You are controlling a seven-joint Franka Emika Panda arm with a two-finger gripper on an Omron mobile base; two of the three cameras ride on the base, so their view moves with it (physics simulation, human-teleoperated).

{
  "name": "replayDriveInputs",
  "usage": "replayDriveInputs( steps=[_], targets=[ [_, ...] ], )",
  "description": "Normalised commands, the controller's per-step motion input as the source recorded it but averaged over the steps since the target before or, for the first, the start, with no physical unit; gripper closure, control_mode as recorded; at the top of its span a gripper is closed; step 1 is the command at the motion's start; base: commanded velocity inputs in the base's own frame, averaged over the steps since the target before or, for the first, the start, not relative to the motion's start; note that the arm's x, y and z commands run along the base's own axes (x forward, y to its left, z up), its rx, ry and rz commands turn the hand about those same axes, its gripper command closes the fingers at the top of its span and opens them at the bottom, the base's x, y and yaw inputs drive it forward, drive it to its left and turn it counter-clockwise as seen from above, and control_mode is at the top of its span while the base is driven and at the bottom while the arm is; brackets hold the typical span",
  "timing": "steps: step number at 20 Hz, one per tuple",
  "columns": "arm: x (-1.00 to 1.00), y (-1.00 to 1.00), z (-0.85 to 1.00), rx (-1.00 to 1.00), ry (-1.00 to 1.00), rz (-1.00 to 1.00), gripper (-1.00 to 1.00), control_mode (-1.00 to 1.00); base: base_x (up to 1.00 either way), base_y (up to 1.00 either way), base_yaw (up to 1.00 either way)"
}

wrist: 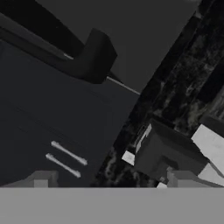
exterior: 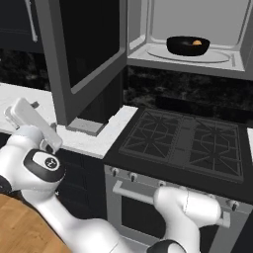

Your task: Pick the potato from the sink and place it in the bowl. Then pick the bowl and place it in the microwave. Then close the microwave door and press the start button.

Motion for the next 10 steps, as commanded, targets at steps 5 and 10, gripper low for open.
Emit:
replayDriveInputs(
  steps=[5, 10],
  targets=[
    [0.03, 0.00, 0.00, 0.01, -0.19, -0.20, -1.00, -1.00, 0.00, 0.00, 0.00],
    [-0.05, -0.25, 0.00, 0.05, -0.20, -0.18, -1.00, -1.00, 0.00, 0.00, 0.00]
  ],
)
